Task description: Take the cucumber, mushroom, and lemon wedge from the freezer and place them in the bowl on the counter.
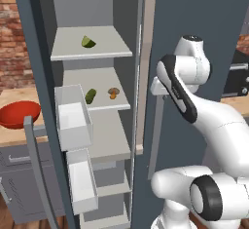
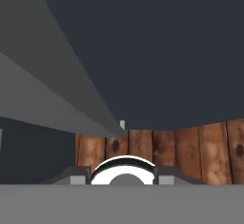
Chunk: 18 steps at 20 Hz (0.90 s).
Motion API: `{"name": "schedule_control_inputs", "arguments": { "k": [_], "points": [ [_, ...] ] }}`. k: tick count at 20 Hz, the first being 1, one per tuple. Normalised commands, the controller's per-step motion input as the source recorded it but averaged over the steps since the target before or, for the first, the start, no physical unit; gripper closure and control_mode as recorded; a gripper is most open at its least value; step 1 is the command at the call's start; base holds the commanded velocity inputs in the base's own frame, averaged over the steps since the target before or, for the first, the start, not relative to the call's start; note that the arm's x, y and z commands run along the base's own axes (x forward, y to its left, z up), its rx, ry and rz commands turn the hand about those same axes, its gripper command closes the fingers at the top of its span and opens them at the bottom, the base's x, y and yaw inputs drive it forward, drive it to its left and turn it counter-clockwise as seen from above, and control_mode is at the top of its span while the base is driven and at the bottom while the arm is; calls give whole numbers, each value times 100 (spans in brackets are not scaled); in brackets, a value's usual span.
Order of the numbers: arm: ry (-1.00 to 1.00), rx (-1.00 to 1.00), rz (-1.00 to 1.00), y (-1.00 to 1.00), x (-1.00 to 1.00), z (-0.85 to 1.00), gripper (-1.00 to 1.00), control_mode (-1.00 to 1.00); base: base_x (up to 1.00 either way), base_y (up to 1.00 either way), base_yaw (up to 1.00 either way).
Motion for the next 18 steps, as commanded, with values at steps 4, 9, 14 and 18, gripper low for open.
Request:
{"name": "schedule_control_inputs", "arguments": {
  "k": [4, 9, 14, 18],
  "points": [
    [0, 0, 0, 0, -16, 0, -100, -100, 0, 0, 0],
    [-7, 0, 0, 0, -82, 0, -100, -100, 0, 0, 0],
    [-9, -1, -1, 0, -100, 0, -100, -100, 0, 0, 0],
    [-6, 0, -3, -7, -100, 0, -100, -100, 0, 0, 0]
  ]
}}
